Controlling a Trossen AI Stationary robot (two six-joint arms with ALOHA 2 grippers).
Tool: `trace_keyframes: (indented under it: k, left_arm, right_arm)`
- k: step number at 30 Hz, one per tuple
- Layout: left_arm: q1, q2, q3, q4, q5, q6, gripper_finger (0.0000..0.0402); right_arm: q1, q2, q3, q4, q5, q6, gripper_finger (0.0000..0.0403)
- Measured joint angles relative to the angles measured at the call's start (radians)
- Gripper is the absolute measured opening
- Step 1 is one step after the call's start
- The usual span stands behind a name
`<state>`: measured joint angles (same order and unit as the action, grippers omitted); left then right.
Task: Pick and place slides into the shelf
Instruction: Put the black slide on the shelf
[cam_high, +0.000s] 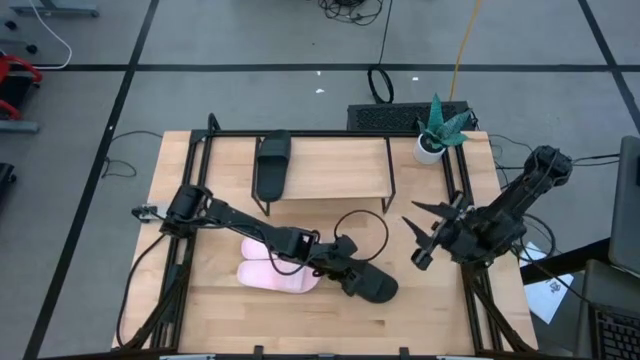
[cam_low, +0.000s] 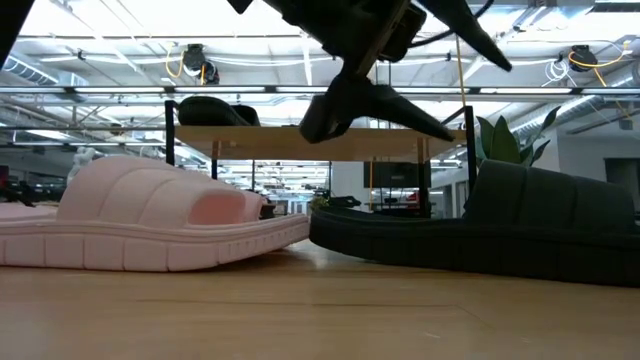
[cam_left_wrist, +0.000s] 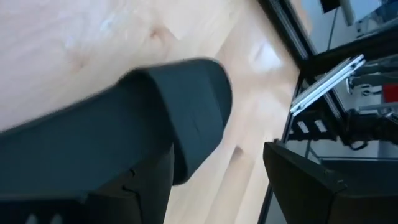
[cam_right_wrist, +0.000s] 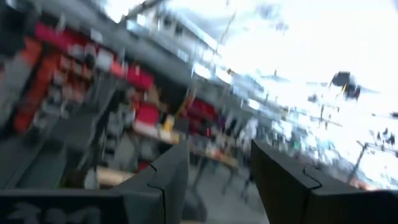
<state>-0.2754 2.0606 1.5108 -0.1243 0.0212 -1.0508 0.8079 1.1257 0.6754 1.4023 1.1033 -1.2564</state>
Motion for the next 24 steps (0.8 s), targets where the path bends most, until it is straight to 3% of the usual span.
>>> trace_keyframes:
  k: [6, 18, 24]
  left_arm:
    - [-0.003, 0.021, 0.0, 0.051, -0.024, -0.001, 0.0246]
    - [-0.003, 0.09, 0.017, 0.036, -0.076, 0.031, 0.0246]
    - [-0.008, 0.142, 0.018, 0.129, -0.065, 0.005, 0.0246]
  right_arm:
    - [-0.038, -0.017, 0.0, 0.053, -0.186, -0.013, 0.0162]
    - [-0.069, -0.017, 0.0, 0.057, -0.204, 0.021, 0.0162]
    - [-0.069, -0.017, 0.001, 0.057, -0.218, 0.024, 0.0162]
